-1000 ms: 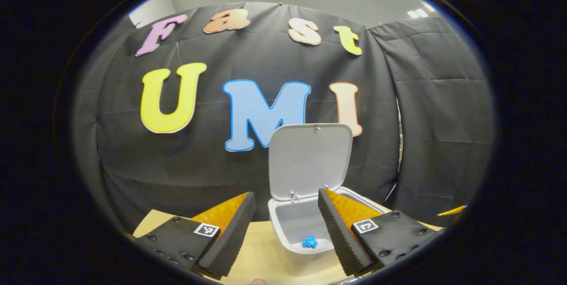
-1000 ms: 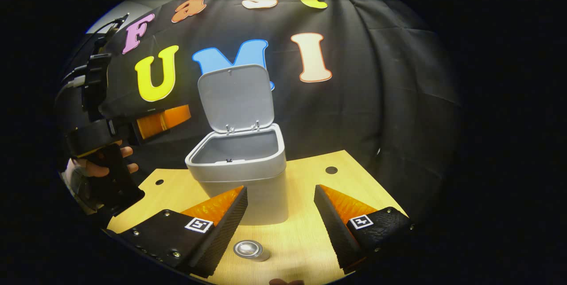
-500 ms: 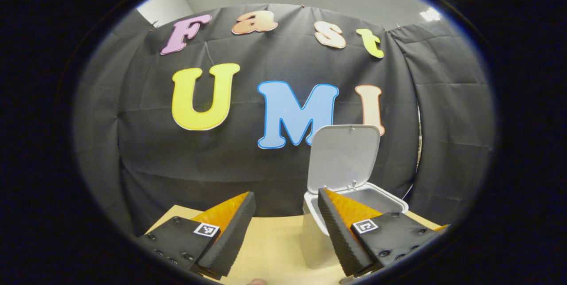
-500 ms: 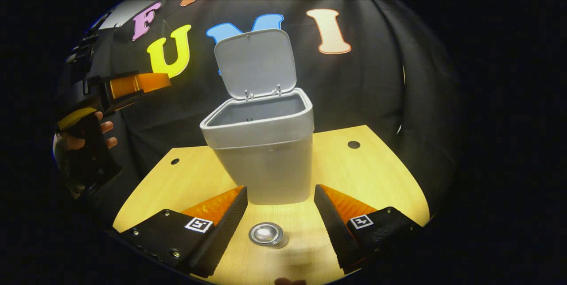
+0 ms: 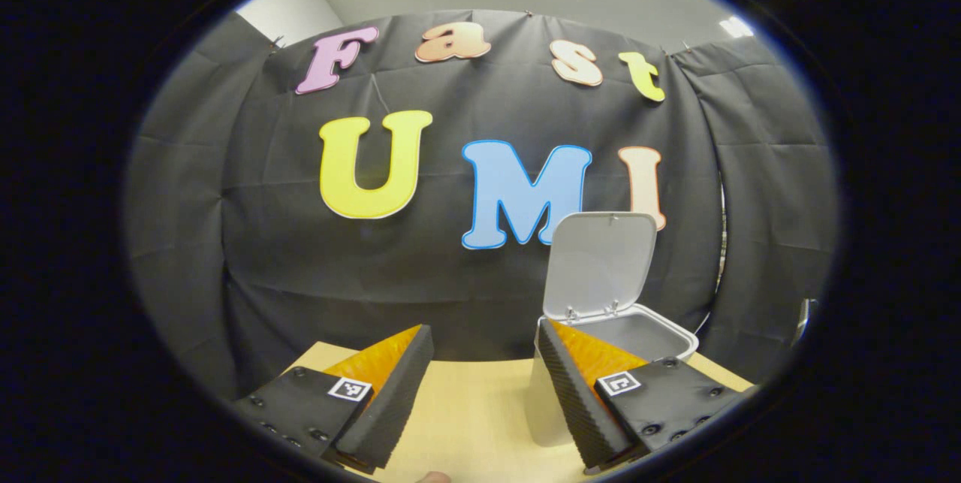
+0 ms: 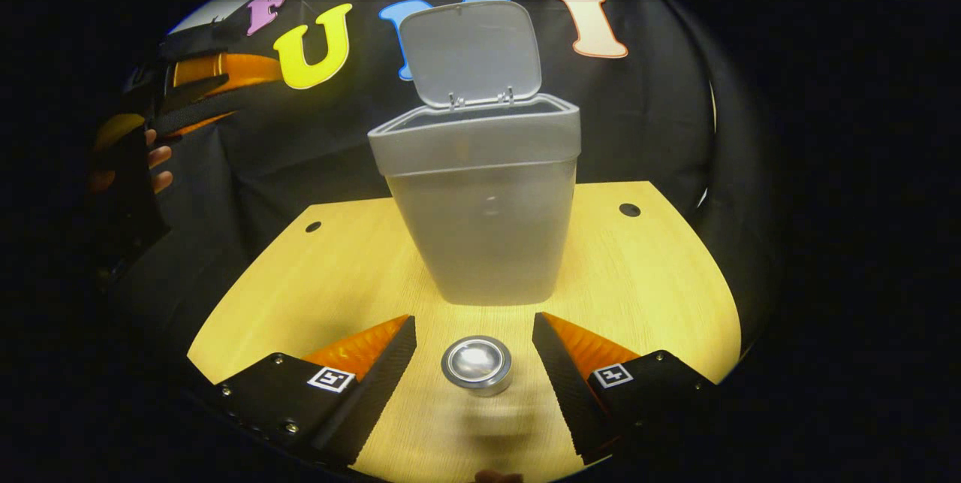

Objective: Press the lid of the desktop garbage bin to open it, pick up the crumpled paper on the desktop and throw it into the bin, then pick up the pop can on the desktop and drop it into the bin, and finally close the garbage bin lid.

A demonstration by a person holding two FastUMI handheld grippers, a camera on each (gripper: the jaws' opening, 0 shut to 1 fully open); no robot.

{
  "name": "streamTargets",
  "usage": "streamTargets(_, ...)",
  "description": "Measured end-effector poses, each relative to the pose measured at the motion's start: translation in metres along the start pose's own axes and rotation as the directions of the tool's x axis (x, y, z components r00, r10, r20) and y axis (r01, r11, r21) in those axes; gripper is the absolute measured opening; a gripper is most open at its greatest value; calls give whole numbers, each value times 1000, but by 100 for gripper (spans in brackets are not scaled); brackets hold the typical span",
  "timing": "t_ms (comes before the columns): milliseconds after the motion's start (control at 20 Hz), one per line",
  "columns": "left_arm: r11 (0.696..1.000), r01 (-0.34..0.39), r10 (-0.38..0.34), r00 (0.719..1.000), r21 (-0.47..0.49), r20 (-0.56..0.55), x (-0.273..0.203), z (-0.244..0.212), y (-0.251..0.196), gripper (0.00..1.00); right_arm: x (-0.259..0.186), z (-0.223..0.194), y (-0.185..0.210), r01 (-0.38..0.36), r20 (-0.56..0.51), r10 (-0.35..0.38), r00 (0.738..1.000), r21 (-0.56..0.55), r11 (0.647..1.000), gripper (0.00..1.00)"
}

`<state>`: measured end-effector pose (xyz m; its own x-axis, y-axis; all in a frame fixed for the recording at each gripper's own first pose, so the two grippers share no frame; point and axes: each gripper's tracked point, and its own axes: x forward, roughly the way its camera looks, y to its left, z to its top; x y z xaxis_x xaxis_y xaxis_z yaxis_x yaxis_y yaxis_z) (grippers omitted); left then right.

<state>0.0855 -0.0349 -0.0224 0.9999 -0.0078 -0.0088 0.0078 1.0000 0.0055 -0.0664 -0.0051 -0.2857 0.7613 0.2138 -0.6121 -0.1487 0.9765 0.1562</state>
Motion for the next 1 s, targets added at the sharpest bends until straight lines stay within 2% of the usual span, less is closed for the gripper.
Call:
streamTargets(450, 999, -37, 37, 999, 18, -12, -15, -2, 19, 94, 24, -39, 1, 5, -115, -7, 993, -18, 1000, 99)
streamTargets(650, 999, -48, 48, 999, 25, -25, -19, -6, 29, 96, 42, -53, -5, 25, -162, -34, 986, -59, 998, 99)
streamTargets(700, 998, -53, 54, 998, 31, -28, -19, -6, 32, 96, 44, -54, -6, 23, -174, -34, 984, -62, 998, 96)
streamTargets(750, 998, -56, 57, 998, 36, -30, -20, -7, 34, 96, 45, -53, -5, 22, -167, -32, 986, -59, 998, 87)
streamTargets(1000, 998, -51, 53, 998, 38, -44, -24, -15, 33, 98, 39, -38, -6, 28, -146, -35, 989, -54, 998, 84)
